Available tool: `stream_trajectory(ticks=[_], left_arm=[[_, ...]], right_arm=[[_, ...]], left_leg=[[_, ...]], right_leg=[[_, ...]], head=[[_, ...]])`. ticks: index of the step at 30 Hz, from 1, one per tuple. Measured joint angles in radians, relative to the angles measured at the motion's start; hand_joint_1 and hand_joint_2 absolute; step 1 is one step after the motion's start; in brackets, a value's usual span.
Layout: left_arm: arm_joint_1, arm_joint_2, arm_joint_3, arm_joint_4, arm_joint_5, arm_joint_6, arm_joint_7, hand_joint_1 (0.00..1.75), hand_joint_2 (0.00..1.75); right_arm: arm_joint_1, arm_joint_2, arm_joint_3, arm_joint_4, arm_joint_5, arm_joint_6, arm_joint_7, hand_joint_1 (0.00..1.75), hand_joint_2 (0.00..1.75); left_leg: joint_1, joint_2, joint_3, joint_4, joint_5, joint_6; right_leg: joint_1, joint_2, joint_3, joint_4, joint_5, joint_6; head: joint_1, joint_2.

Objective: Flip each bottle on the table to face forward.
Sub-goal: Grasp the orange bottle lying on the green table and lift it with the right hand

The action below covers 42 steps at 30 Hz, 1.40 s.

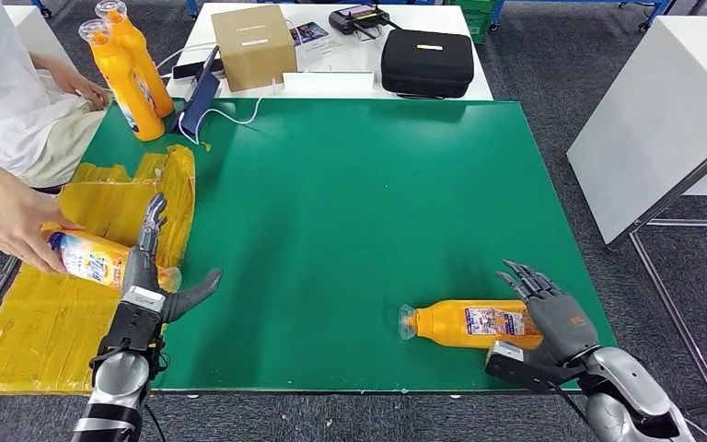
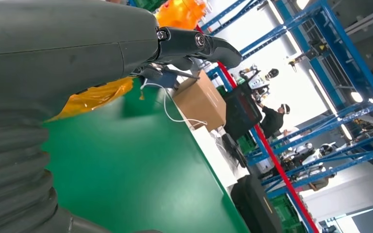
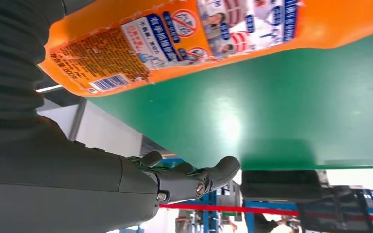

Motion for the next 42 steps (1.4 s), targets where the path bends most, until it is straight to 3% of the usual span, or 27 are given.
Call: stream_trajectory(ticks=[16, 20, 26, 27, 31, 32, 42], left_arm=[[-0.024, -0.003, -0.032, 0.027, 0.019, -0.018, 0.004, 0.00, 1.75], [-0.031, -0.003, -0.040, 0.033, 0.024, -0.019, 0.008, 0.00, 1.75], [-0.054, -0.011, -0.065, 0.055, 0.033, -0.030, 0.017, 0.00, 1.75], [-0.059, -0.013, -0.069, 0.060, 0.034, -0.030, 0.019, 0.00, 1.75], [-0.072, -0.017, -0.085, 0.077, 0.042, -0.030, 0.023, 0.00, 1.75], [-0.075, -0.018, -0.088, 0.080, 0.044, -0.030, 0.024, 0.00, 1.75], [-0.083, -0.019, -0.097, 0.099, 0.062, -0.030, 0.026, 0.00, 1.75]], right_arm=[[-0.032, -0.008, 0.005, 0.125, 0.079, 0.046, 0.051, 0.00, 1.75], [-0.051, -0.009, 0.017, 0.160, 0.091, 0.048, 0.066, 0.27, 1.75], [-0.131, -0.001, 0.085, 0.251, 0.166, 0.062, 0.099, 0.42, 1.75], [-0.150, 0.002, 0.098, 0.273, 0.171, 0.060, 0.100, 0.54, 1.75], [-0.217, 0.015, 0.149, 0.350, 0.181, 0.056, 0.100, 1.59, 1.75], [-0.231, 0.017, 0.160, 0.366, 0.183, 0.053, 0.101, 1.68, 1.75], [-0.290, 0.047, 0.224, 0.441, 0.183, -0.027, 0.120, 1.75, 1.75]], left_leg=[[0.000, 0.000, 0.000, 0.000, 0.000, 0.000], [0.000, 0.000, 0.000, 0.000, 0.000, 0.000], [0.000, 0.003, 0.002, 0.000, 0.000, 0.000], [0.000, 0.004, 0.003, 0.000, 0.000, 0.000], [0.001, 0.009, 0.008, 0.000, -0.001, 0.000], [0.001, 0.010, 0.009, 0.000, -0.001, 0.000], [0.001, 0.015, 0.018, 0.000, -0.002, 0.001]], right_leg=[[0.000, 0.000, 0.001, 0.000, 0.000, 0.000], [0.000, 0.000, 0.001, 0.000, 0.000, 0.000], [0.000, 0.001, 0.001, 0.000, 0.000, 0.000], [0.001, 0.002, 0.002, 0.000, 0.000, 0.000], [0.001, 0.006, 0.004, 0.000, 0.001, -0.001], [0.001, 0.007, 0.005, 0.000, 0.001, -0.001], [0.001, 0.013, 0.012, -0.001, 0.003, -0.003]], head=[[0.000, 0.000], [0.000, 0.000], [0.000, 0.000], [0.000, 0.000], [0.000, 0.000], [0.000, 0.000], [0.000, 0.000]])
